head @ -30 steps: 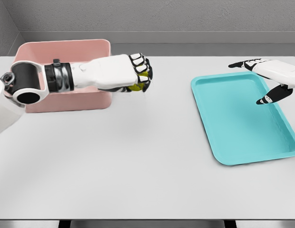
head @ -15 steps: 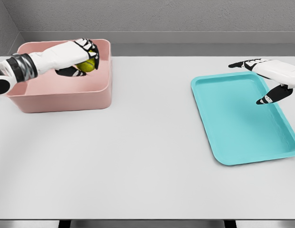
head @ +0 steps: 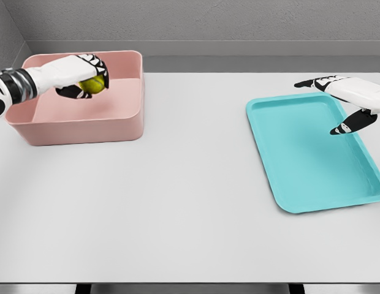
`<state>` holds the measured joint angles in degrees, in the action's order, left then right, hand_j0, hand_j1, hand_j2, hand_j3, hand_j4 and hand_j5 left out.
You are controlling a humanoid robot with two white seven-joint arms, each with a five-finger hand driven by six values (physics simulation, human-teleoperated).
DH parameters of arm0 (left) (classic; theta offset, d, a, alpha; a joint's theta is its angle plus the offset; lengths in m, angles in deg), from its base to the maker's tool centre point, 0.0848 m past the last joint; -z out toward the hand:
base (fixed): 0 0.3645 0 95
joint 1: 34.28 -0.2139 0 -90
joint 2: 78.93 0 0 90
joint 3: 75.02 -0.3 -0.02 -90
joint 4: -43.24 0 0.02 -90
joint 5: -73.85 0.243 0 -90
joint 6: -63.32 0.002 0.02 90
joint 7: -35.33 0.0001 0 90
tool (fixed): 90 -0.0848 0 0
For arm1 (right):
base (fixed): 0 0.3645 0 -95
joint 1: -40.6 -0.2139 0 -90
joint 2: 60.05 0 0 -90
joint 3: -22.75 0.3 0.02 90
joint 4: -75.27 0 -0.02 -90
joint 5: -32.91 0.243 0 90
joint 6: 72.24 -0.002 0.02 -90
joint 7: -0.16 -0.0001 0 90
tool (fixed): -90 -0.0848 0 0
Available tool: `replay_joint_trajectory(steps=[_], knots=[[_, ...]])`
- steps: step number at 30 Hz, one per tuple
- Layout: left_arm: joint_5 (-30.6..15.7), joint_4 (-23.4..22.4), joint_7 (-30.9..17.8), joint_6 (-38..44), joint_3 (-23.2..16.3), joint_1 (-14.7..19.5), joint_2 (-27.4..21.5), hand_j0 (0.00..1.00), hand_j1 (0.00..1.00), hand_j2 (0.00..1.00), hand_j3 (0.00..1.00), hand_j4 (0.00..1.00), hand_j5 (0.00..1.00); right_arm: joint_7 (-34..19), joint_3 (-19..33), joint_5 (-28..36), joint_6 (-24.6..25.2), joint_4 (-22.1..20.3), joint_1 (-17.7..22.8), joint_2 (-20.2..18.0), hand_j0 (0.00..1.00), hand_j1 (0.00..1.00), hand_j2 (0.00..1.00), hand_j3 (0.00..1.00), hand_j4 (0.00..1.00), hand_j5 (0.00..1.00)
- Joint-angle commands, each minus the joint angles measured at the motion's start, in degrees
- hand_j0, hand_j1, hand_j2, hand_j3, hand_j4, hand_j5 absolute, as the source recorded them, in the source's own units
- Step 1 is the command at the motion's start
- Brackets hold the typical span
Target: Put the tennis from the blue tray into the pink basket with both arms
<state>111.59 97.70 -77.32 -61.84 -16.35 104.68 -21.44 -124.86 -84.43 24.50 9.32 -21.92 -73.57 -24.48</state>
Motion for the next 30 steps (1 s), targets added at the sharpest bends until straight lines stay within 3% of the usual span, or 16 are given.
replay_joint_trajectory(steps=[1,9,11,15,20,22,24,26,30], knots=[[-0.2,-0.4,0.1,0.2,0.0,0.1,0.1,0.99,0.99,0.99,0.99,0.99,0.99,0.0,0.0,0.2,0.0,0.0,0.0,-0.1,1.00,1.00,1.00,1.00,1.00,1.00],[-2.0,1.4,0.3,0.2,0.4,-0.3,-0.4,1.00,1.00,1.00,1.00,1.00,1.00,0.0,0.0,0.2,0.0,0.0,0.1,-0.1,1.00,1.00,1.00,1.00,1.00,1.00],[-5.0,6.5,0.3,0.2,-0.2,-0.8,-2.1,1.00,1.00,1.00,1.00,1.00,1.00,0.0,0.0,0.2,0.1,0.0,0.1,-0.1,1.00,1.00,1.00,1.00,1.00,1.00],[-14.9,12.0,0.3,0.2,0.6,-2.8,-9.3,1.00,1.00,1.00,1.00,1.00,1.00,0.0,0.0,0.2,0.0,0.0,0.1,-0.1,1.00,1.00,1.00,1.00,1.00,1.00],[-23.1,19.6,0.3,0.2,1.1,-8.3,-16.4,1.00,1.00,1.00,1.00,1.00,1.00,0.0,0.0,0.2,0.0,0.0,0.1,-0.1,1.00,1.00,1.00,1.00,1.00,1.00],[-24.7,22.3,0.3,0.2,4.5,-12.3,-18.1,1.00,1.00,1.00,1.00,1.00,1.00,0.0,0.0,0.2,0.0,0.0,0.1,-0.1,1.00,1.00,1.00,1.00,1.00,1.00],[-24.8,25.5,0.3,0.2,7.4,-15.9,-19.5,1.00,1.00,1.00,1.00,1.00,1.00,0.0,0.0,0.2,0.0,0.0,0.1,-0.1,1.00,1.00,1.00,1.00,1.00,1.00],[-24.9,29.6,0.2,0.2,7.5,-19.5,-21.7,1.00,1.00,1.00,1.00,1.00,1.00,0.0,0.0,0.2,0.0,0.0,0.1,-0.1,1.00,1.00,1.00,1.00,1.00,1.00],[-24.8,31.7,0.1,0.2,7.7,-21.8,-22.2,1.00,1.00,1.00,1.00,1.00,1.00,0.0,0.0,0.2,0.0,-0.1,0.1,-0.1,1.00,1.00,1.00,1.00,1.00,1.00]])
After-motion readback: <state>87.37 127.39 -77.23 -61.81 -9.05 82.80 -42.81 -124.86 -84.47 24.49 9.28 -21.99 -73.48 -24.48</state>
